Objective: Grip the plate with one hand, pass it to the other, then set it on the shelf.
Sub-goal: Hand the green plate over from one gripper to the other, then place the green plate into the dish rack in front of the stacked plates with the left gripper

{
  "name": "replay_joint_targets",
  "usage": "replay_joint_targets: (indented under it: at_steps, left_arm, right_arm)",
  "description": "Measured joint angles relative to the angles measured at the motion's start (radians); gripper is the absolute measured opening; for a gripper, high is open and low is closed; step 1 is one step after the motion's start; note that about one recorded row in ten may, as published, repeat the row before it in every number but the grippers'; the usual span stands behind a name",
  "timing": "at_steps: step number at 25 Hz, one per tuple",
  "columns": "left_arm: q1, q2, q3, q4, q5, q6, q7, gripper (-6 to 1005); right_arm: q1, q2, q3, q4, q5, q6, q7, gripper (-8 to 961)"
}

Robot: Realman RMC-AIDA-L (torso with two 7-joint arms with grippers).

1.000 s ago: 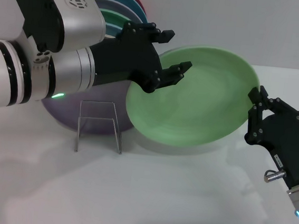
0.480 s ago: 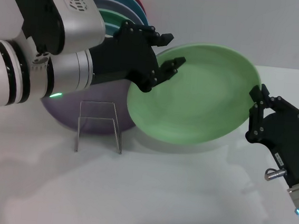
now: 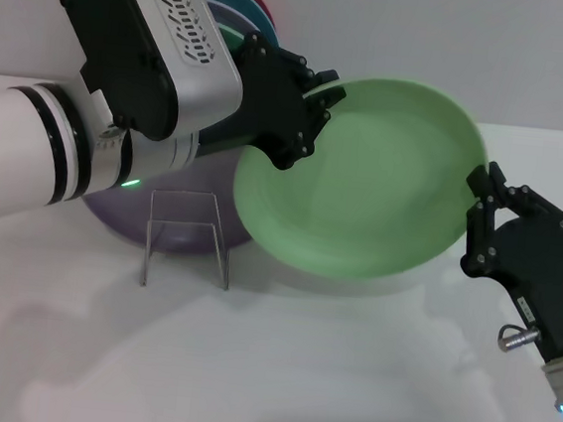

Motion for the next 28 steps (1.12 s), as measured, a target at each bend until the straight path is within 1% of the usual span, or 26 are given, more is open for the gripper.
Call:
replay_joint_targets:
  at_steps: [2,4,7,9,10,11,12,13,14,15,16,17,18,19,21,22,23,26,28]
  left_arm:
    - [-0.005,0.0,0.003,-0.001,0.0,0.001,0.0,119]
    - [-0.006,0.0,0.003,-0.001,-0.001,0.001,0.0,82]
    - [-0.009,0.0,-0.001,-0.002,-0.005,0.003,0.0,82]
    - [-0.009,0.0,-0.002,-0.006,-0.006,0.004,0.0,81]
    - [0.0,-0.001,-0.005,-0.021,-0.011,0.011,0.0,81]
    - [0.0,-0.001,-0.005,-0.021,-0.011,0.011,0.0,81]
    - [0.023,0.0,-0.004,-0.041,-0.029,0.046,0.007,81]
    - [0.023,0.0,-0.004,-0.041,-0.029,0.046,0.007,81]
    - [0.036,0.001,-0.003,-0.048,-0.046,0.075,0.021,81]
    - [0.075,0.002,0.008,-0.062,-0.107,0.168,0.089,81]
    - [0.075,0.002,0.008,-0.062,-0.107,0.168,0.089,81]
    - [0.117,0.001,0.043,-0.081,-0.172,0.286,0.182,81]
    - [0.117,0.001,0.043,-0.081,-0.172,0.286,0.182,80]
    - [0.137,0.001,0.068,-0.093,-0.2,0.363,0.232,80]
    - [0.169,0.004,0.14,-0.109,-0.209,0.526,0.304,80]
    - [0.181,0.008,0.22,-0.114,-0.168,0.683,0.338,80]
    - [0.181,0.008,0.22,-0.114,-0.168,0.683,0.338,80]
    - [0.181,0.018,0.34,-0.097,-0.046,0.91,0.326,81]
    - [0.166,0.041,0.442,-0.043,0.084,1.131,0.258,82]
  right_arm:
    - [-0.014,0.0,-0.01,0.0,0.0,-0.034,-0.002,140]
    - [-0.017,0.001,-0.01,0.0,0.001,-0.036,-0.002,142]
    - [-0.039,0.0,-0.006,0.002,0.005,-0.058,0.004,144]
    - [-0.049,0.0,-0.006,0.001,0.005,-0.077,0.005,227]
    - [-0.078,0.0,-0.005,-0.002,0.005,-0.145,0.009,269]
    - [-0.078,0.0,-0.005,-0.002,0.005,-0.145,0.009,310]
    - [-0.118,-0.001,0.002,-0.008,0.007,-0.23,0.021,352]
    - [-0.118,-0.001,0.002,-0.008,0.007,-0.23,0.021,379]
    - [-0.139,-0.001,0.01,-0.014,0.009,-0.276,0.03,406]
    - [-0.176,-0.001,0.04,-0.03,0.023,-0.365,0.065,432]
    - [-0.176,-0.001,0.04,-0.03,0.023,-0.365,0.065,459]
    - [-0.192,0.0,0.054,-0.041,0.035,-0.408,0.09,486]
    - [-0.203,0.001,0.063,-0.054,0.05,-0.442,0.116,513]
    - [-0.209,0.001,0.068,-0.068,0.066,-0.471,0.142,539]
    - [-0.212,0.0,0.069,-0.097,0.094,-0.499,0.183,593]
    - [-0.209,0.0,0.069,-0.119,0.108,-0.509,0.207,615]
    - [-0.209,0.0,0.069,-0.119,0.108,-0.509,0.207,636]
    - [-0.202,0.002,0.07,-0.13,0.111,-0.506,0.217,701]
    - [-0.196,0.002,0.071,-0.132,0.111,-0.504,0.219,701]
